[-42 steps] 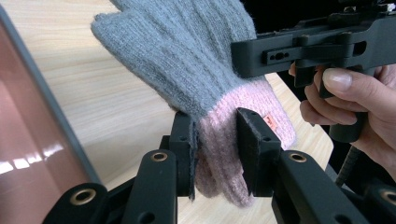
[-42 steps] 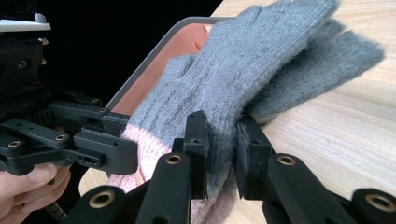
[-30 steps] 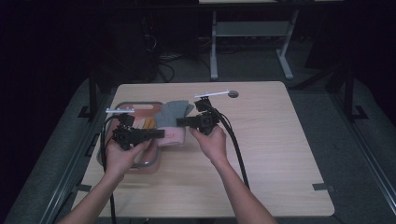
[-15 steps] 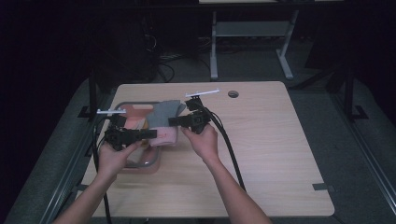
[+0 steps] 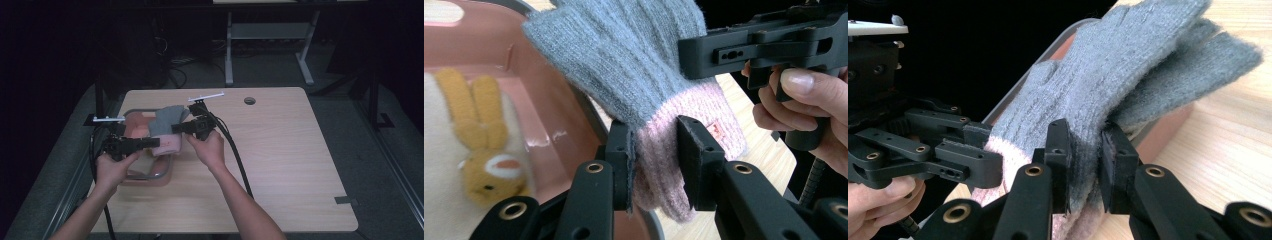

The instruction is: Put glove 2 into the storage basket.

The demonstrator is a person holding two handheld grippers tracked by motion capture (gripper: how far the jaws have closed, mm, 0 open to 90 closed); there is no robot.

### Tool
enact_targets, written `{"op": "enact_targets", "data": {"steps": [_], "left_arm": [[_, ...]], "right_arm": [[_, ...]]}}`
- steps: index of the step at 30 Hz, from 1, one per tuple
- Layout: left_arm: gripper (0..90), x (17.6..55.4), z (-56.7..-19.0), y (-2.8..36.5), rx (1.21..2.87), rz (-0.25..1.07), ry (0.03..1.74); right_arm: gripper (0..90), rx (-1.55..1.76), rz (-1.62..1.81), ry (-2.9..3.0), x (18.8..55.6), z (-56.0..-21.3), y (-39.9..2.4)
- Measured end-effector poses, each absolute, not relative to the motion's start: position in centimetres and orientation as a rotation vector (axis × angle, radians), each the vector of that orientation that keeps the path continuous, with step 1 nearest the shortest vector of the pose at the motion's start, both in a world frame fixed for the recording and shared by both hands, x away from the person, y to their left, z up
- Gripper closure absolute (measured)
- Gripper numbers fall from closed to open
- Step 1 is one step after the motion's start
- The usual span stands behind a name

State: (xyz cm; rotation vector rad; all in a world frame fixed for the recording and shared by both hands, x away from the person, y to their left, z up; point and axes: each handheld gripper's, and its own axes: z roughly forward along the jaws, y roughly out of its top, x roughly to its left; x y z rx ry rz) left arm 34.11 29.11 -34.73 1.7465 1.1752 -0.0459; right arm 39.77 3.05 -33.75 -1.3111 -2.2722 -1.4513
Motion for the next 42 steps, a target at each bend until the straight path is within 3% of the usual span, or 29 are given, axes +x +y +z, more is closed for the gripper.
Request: {"op": "enact_targets", "data": {"steps": [42], "left_arm": [[68.2, 33.3, -36.5, 36.0, 1.68, -0.03, 1.29]], "right_arm": [[76.6, -1.237, -1.411, -2.229, 41.1, -36.0, 10.4]]}}
